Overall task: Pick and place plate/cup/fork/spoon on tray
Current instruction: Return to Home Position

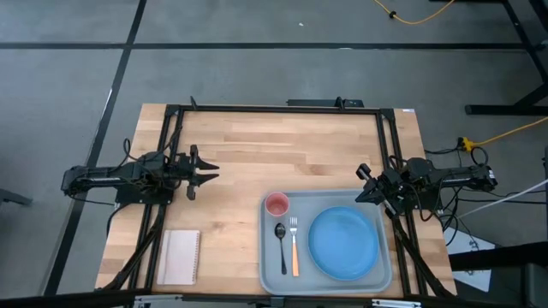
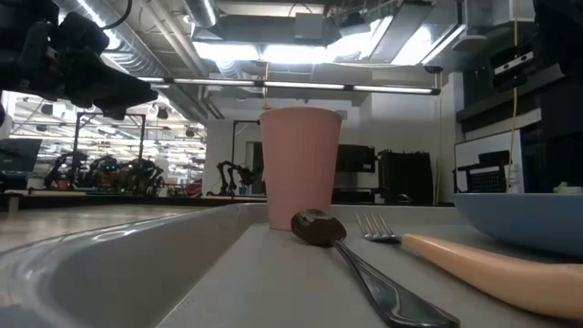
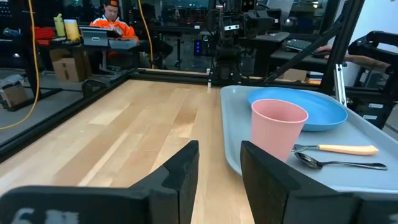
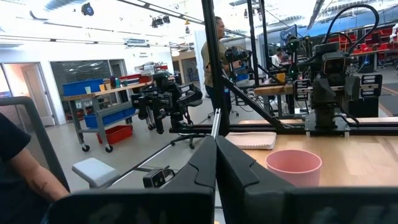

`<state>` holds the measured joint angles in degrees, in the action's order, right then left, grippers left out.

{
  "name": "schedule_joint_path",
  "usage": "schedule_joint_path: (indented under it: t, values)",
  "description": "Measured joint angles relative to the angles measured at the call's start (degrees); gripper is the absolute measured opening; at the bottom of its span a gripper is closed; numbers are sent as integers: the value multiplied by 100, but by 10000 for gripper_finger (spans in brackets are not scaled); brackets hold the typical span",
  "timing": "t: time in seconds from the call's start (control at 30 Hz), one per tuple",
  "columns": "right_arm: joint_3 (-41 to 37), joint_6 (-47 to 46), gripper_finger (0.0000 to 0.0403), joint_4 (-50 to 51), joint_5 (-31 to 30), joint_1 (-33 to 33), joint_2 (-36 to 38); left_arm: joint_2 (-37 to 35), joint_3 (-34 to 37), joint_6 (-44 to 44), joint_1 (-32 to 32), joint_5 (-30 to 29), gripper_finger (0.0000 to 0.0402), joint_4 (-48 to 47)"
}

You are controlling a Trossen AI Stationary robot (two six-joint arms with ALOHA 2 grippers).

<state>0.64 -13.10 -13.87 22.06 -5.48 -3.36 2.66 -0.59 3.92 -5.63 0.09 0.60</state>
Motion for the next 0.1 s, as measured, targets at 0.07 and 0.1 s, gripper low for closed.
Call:
schedule_joint_path:
  t: [0.07,0.1]
  values:
    - [0,-7,6,-2,0,0,-2,0,1,0,0,-1,112,0]
    - [0,-7,6,-2,0,0,-2,0,1,0,0,-1,112,0]
